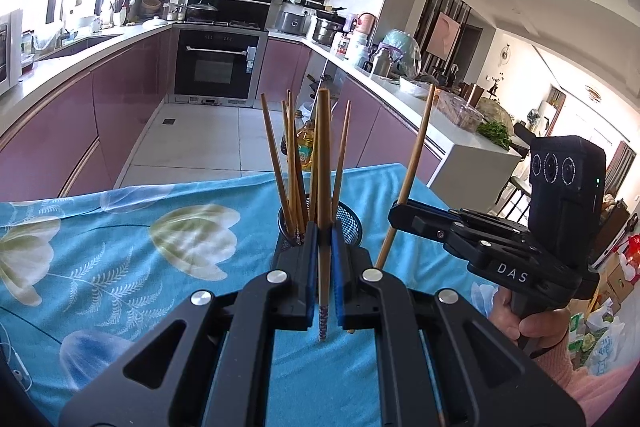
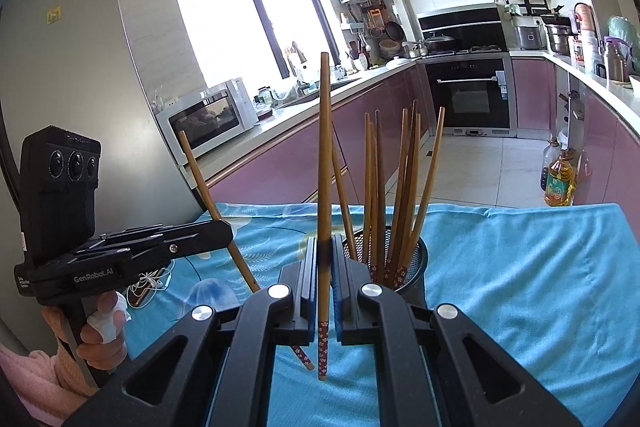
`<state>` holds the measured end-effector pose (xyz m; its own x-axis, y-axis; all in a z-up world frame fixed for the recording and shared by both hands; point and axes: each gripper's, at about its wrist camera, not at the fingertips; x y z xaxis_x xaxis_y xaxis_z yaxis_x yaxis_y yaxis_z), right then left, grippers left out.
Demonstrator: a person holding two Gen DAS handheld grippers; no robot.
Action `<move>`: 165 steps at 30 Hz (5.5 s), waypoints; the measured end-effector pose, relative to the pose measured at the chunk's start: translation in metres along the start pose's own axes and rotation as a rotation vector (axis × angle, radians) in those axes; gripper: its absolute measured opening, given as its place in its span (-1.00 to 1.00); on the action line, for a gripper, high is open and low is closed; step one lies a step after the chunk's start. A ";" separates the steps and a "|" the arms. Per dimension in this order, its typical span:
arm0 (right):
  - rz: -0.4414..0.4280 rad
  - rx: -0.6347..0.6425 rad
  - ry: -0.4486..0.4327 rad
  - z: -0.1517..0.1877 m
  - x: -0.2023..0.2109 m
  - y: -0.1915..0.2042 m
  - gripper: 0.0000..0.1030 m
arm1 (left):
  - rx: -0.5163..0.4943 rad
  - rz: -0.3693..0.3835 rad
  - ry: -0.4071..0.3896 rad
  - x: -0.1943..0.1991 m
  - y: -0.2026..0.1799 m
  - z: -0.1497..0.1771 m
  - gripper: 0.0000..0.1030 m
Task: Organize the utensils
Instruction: 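Carry both held chopsticks upright over the black mesh holder with both tools, then lower both chopsticks into the mesh holder with both tools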
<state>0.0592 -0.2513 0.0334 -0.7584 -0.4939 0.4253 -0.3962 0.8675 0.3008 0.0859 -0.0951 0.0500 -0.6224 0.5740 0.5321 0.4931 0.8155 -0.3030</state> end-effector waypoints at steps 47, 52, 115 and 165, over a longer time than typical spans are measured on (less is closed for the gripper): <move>0.038 0.024 -0.106 -0.046 0.007 -0.008 -0.89 | -0.014 0.004 -0.141 0.013 -0.013 -0.054 -0.86; 0.048 0.019 -0.101 -0.048 0.002 -0.010 -0.89 | -0.004 -0.004 -0.137 0.005 -0.011 -0.058 -0.86; 0.107 -0.029 -0.008 -0.034 -0.042 -0.033 -0.89 | -0.008 -0.053 -0.022 -0.045 -0.003 -0.051 -0.86; 0.111 -0.016 0.101 -0.017 -0.078 -0.033 -0.88 | -0.013 -0.094 0.053 -0.088 0.012 -0.050 -0.84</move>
<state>0.1402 -0.2419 0.0047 -0.7409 -0.3994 0.5400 -0.3039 0.9163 0.2607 0.1774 -0.1396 0.0390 -0.6337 0.4899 0.5987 0.4418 0.8645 -0.2397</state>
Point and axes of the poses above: each gripper's, at about its wrist camera, not at the fingertips, and x roughly against the way its jaws point, y to its left, z to its underside, and after that the axes turned 3 degrees about x, right-handed
